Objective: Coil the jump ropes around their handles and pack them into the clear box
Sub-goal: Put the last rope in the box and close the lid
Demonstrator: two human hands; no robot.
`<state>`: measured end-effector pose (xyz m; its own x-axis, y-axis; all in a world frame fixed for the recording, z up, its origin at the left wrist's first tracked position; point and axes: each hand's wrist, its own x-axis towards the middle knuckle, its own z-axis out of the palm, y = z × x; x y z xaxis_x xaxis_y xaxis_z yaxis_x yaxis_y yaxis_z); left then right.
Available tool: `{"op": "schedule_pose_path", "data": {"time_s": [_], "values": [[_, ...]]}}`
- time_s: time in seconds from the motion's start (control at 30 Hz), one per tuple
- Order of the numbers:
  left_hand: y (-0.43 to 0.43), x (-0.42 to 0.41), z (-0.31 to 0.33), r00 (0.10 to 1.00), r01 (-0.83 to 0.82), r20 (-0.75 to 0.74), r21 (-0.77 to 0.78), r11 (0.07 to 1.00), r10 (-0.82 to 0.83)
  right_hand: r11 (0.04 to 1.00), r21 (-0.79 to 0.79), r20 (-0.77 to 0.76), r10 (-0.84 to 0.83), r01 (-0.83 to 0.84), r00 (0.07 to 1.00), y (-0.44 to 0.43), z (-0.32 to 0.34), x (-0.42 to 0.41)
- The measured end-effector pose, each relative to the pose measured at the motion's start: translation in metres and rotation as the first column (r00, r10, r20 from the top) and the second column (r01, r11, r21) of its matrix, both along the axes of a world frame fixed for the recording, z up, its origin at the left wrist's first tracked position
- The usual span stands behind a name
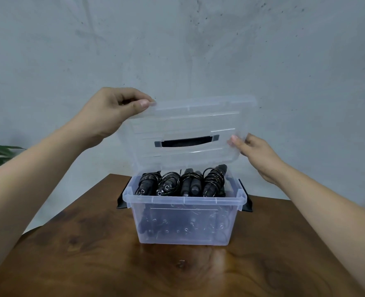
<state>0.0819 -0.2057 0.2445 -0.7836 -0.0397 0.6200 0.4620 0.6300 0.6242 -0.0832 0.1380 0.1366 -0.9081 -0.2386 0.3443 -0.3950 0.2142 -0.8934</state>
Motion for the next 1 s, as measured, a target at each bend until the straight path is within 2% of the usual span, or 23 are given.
{"op": "schedule_pose_path", "data": {"time_s": [0.07, 0.13, 0.23, 0.3, 0.4, 0.47, 0.57, 0.67, 0.77, 0.87, 0.9, 1.0], "values": [[0.001, -0.008, 0.0, 0.997, -0.019, -0.067, 0.087, 0.996, 0.025, 0.999, 0.029, -0.106, -0.042, 0.045, 0.994, 0.003, -0.001, 0.002], [-0.001, -0.022, -0.008, 0.992, -0.055, -0.1, 0.207, 0.977, 0.077, 0.994, 0.048, -0.132, -0.091, 0.098, 0.987, 0.004, 0.0, 0.003], [-0.007, -0.044, -0.033, 0.993, -0.068, -0.057, 0.427, 0.902, 0.101, 0.994, 0.006, -0.04, -0.11, 0.111, 0.993, 0.001, 0.003, 0.003], [-0.014, -0.056, -0.055, 0.996, -0.088, 0.046, 0.47, 0.878, 0.075, 0.995, -0.024, 0.072, -0.099, 0.101, 0.992, -0.001, 0.003, 0.006], [-0.024, -0.068, -0.088, 0.968, -0.168, 0.24, 0.409, 0.897, 0.072, 0.983, 0.07, 0.076, -0.176, 0.171, 0.982, -0.001, -0.003, 0.01], [-0.026, -0.07, -0.106, 0.92, -0.275, 0.352, 0.271, 0.922, 0.171, 0.961, 0.171, 0.022, -0.226, 0.219, 0.974, -0.002, -0.011, 0.011], [-0.03, -0.077, -0.13, 0.865, -0.363, 0.42, 0.142, 0.921, 0.276, 0.884, 0.385, -0.076, -0.258, 0.267, 0.963, -0.005, -0.021, 0.013], [-0.034, -0.087, -0.148, 0.809, -0.375, 0.521, 0.103, 0.921, 0.272, 0.793, 0.56, -0.081, -0.233, 0.237, 0.969, -0.007, -0.026, 0.009], [-0.041, -0.097, -0.156, 0.792, -0.355, 0.573, 0.15, 0.923, 0.211, 0.667, 0.72, -0.036, -0.236, 0.189, 0.971, -0.01, -0.029, 0.003], [-0.046, -0.11, -0.16, 0.767, -0.339, 0.615, 0.149, 0.929, 0.182, 0.552, 0.82, 0.002, -0.264, 0.149, 0.965, -0.014, -0.032, 0.003], [-0.047, -0.114, -0.16, 0.755, -0.34, 0.629, 0.136, 0.931, 0.184, 0.553, 0.82, 0.006, -0.266, 0.148, 0.964, -0.015, -0.032, 0.002], [-0.052, -0.126, -0.161, 0.723, -0.346, 0.654, 0.064, 0.936, 0.223, 0.639, 0.752, 0.056, -0.308, 0.163, 0.95, -0.02, -0.032, 0.001]]}}
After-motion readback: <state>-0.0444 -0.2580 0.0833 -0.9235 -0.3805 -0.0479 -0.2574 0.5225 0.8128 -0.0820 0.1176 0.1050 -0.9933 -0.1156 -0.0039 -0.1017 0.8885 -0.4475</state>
